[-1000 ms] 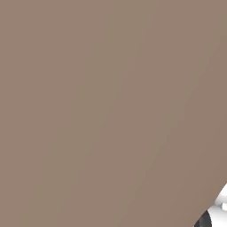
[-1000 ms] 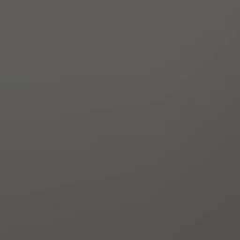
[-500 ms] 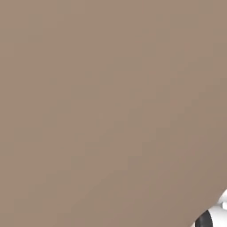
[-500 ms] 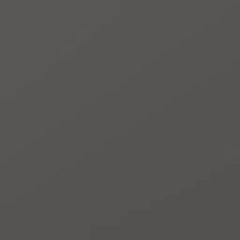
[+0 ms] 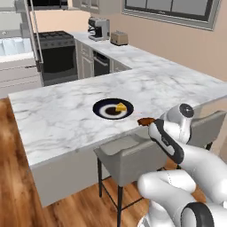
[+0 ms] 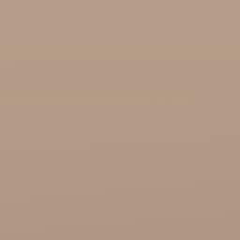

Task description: Take the cheese, chicken drumstick, and garlic from the fridge and place them on the plate on the dining counter to create an appetizer plate.

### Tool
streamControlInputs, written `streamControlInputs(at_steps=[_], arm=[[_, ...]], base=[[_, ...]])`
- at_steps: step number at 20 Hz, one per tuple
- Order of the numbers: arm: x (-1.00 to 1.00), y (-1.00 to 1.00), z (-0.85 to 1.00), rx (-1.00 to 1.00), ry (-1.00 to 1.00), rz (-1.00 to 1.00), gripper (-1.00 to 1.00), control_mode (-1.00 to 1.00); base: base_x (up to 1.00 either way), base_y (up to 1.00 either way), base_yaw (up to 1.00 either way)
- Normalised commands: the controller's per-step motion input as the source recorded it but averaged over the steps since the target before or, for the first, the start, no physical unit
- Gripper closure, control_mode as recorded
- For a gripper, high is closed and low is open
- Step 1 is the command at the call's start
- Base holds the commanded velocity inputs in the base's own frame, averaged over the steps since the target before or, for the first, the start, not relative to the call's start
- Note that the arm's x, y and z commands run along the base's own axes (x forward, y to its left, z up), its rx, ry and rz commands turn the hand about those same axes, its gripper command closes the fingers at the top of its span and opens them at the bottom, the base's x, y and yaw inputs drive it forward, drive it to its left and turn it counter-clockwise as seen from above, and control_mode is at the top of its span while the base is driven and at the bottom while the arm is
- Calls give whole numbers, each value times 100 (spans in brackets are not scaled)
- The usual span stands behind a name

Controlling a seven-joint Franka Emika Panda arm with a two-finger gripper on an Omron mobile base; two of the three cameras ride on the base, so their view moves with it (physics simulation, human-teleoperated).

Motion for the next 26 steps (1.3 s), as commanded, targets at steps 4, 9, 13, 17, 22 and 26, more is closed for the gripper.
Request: streamControlInputs(at_steps=[4, 9, 13, 17, 22, 26], arm=[[0, 0, 0, 0, 0, 0, 100, 100], [0, 0, 0, 0, 0, 0, 100, 100], [0, 0, 0, 0, 0, 0, 100, 100], [25, 0, -3, 0, 2, 1, 100, -100], [100, 10, -16, 0, 12, 1, 100, -100], [100, 26, -13, 0, 14, 0, 100, -100]], base=[[100, -9, 2], [100, 0, 3], [100, 0, 10], [75, 0, 4], [0, 0, 0], [0, 0, 0]])
